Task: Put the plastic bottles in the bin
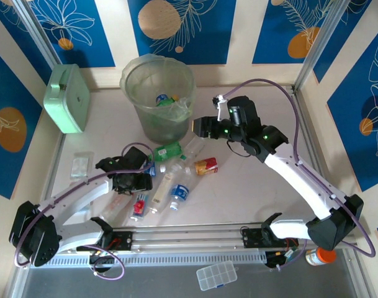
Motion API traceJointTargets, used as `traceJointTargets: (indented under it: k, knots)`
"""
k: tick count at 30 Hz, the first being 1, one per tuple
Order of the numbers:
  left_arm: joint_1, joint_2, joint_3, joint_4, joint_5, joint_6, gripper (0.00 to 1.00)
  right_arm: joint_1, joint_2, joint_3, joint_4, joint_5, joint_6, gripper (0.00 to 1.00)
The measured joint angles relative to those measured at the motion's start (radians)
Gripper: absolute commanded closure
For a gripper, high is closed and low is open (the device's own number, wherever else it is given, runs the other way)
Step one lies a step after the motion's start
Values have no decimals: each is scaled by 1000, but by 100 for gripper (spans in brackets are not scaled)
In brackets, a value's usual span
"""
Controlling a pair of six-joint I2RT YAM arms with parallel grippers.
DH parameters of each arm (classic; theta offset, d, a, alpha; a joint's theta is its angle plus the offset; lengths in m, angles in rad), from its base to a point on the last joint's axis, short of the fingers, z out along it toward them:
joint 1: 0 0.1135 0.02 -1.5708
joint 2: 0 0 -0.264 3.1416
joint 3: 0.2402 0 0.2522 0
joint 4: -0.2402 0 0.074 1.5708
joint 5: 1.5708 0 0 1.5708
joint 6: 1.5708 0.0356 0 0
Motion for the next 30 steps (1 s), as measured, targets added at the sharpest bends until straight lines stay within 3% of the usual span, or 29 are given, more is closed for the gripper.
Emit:
traceJointTargets:
  k: [24,30]
  knots:
    - [-8,116,-9,49,38,0,28,-48,-45,-74,16,-26,34,34]
    - [-10,122,-9,50,48,2,39,-59,-64,-99,23,-26,45,34]
